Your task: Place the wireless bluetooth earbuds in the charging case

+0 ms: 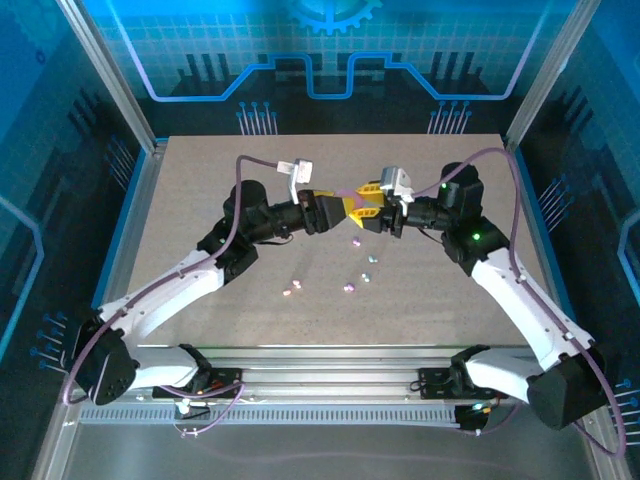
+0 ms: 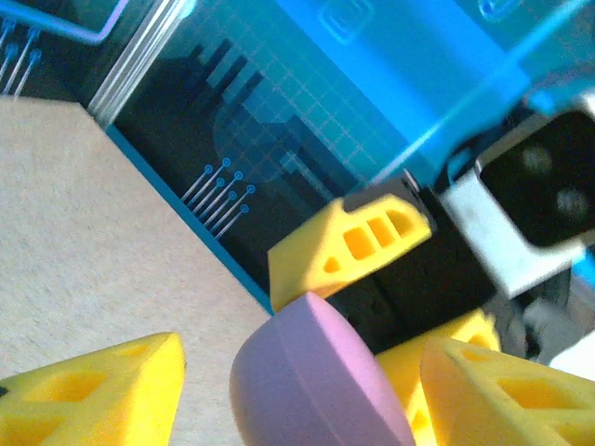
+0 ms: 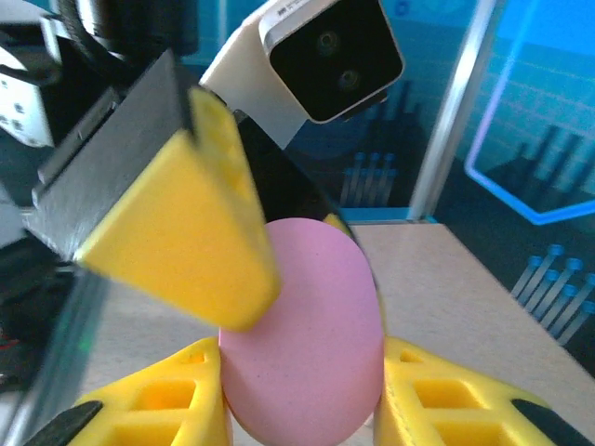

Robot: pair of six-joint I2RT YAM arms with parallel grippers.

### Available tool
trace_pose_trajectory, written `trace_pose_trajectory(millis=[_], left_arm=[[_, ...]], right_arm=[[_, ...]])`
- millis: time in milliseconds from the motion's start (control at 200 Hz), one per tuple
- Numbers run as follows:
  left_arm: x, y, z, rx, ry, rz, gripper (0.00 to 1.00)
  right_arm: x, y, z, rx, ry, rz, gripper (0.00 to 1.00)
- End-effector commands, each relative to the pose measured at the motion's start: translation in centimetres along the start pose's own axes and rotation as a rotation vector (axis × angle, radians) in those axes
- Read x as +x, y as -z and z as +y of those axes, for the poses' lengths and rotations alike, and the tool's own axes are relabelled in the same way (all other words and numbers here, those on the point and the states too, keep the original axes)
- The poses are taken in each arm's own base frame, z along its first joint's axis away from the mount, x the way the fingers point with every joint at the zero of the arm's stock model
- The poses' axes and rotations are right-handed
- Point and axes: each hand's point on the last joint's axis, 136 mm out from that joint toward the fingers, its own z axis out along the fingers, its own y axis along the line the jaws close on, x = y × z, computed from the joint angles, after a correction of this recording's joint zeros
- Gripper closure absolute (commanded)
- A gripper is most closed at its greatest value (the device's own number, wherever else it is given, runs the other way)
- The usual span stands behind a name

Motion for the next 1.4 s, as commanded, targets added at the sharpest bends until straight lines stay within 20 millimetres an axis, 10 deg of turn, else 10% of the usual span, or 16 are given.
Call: trace_pose_trajectory(millis=[0, 330, 1396], left_arm=[[1.8, 1.4, -1.7, 0.073, -0.385, 0.05, 0.32], [3.3, 3.0, -2.6, 0.134, -0.712, 0.03, 0.42], [3.2, 2.1, -3.8, 0.222, -0.581, 0.062, 0.5]], right_arm=[[0.2, 0.4, 2.5, -0.164, -0.12, 0.032, 0.65], [-1.1, 0.7, 3.6, -0.259, -0.136, 0.009, 0.65], [1.4, 0.3, 3.5, -0.2, -0.033, 0.036, 0.65]])
